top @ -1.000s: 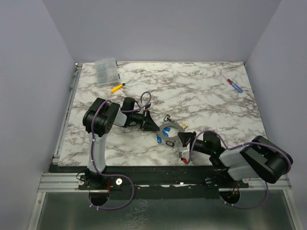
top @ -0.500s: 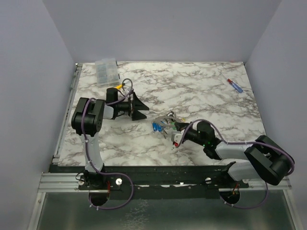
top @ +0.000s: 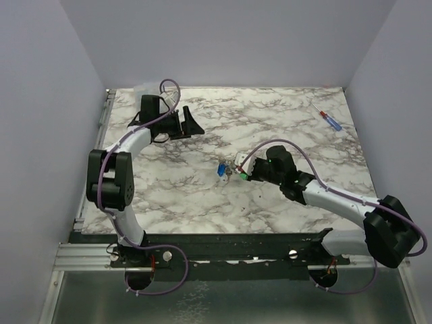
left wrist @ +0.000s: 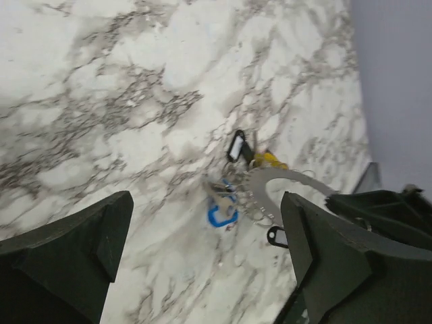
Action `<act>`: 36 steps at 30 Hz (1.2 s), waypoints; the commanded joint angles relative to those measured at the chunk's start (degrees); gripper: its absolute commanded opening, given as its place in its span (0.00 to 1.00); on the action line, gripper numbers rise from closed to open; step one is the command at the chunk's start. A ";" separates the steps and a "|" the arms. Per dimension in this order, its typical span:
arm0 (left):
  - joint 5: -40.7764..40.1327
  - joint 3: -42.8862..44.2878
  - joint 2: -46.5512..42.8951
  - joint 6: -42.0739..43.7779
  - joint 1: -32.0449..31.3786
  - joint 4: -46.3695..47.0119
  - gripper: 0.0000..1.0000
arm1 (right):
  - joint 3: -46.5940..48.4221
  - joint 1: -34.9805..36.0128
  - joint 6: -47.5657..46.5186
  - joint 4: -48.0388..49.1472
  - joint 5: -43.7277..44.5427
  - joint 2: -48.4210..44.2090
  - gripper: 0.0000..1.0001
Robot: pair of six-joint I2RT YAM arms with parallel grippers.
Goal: Remove the keys from the keyring
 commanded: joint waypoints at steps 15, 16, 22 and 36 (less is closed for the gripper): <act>-14.71 -3.05 -27.74 28.52 -0.43 -15.61 0.99 | 13.89 -0.10 20.99 -17.68 3.29 -1.27 0.01; -11.37 -4.10 -27.97 29.95 -1.24 -16.27 0.99 | 14.35 -0.05 21.59 -17.79 3.22 -1.12 0.01; -9.93 -16.90 -33.67 30.98 -12.82 -6.72 0.98 | 15.83 -0.09 23.43 -18.28 2.56 -1.09 0.01; -8.84 -21.94 -26.53 17.81 -18.79 16.52 0.61 | 19.08 -0.10 29.07 -19.04 0.85 1.02 0.01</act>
